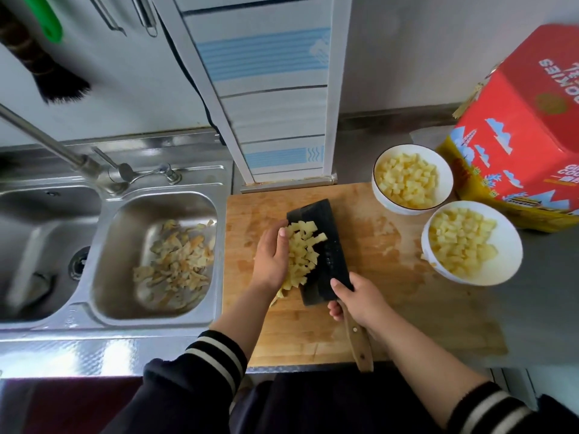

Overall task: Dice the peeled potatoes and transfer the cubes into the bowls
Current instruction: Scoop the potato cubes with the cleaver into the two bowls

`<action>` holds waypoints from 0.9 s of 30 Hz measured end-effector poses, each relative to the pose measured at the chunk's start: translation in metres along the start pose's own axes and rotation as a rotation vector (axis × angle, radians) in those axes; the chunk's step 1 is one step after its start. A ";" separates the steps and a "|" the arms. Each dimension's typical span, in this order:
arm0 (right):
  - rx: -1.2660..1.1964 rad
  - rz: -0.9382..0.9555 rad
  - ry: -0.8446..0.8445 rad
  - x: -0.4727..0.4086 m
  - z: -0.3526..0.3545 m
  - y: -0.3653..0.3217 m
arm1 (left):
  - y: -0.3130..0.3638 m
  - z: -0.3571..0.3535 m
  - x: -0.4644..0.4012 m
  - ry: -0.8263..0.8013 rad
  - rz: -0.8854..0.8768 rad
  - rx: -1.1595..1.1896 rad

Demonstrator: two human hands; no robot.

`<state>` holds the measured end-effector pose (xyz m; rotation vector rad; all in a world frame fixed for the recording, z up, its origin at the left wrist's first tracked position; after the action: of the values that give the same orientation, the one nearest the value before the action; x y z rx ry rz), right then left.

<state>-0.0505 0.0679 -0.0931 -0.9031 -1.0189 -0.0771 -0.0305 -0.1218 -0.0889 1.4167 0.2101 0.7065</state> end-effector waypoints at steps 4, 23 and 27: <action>0.000 0.020 -0.030 -0.002 -0.014 -0.006 | 0.004 0.002 0.004 0.037 0.019 0.049; -0.213 0.011 0.025 0.023 0.039 0.012 | 0.021 0.008 0.011 0.093 0.052 0.194; -0.219 0.039 0.025 0.033 0.042 0.004 | 0.031 0.009 0.011 0.102 -0.008 0.132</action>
<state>-0.0598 0.1106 -0.0613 -1.1181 -0.9821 -0.1689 -0.0269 -0.1232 -0.0547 1.5059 0.3473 0.7709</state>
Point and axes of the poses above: each hand's wrist, its own x-axis away from the middle knuckle, its own z-axis out of the back of the hand, y = z × x, the point moved 6 cm from there along -x, towards the middle knuckle, and after that the axes turned 12 degrees about x, right-handed, at the moved point
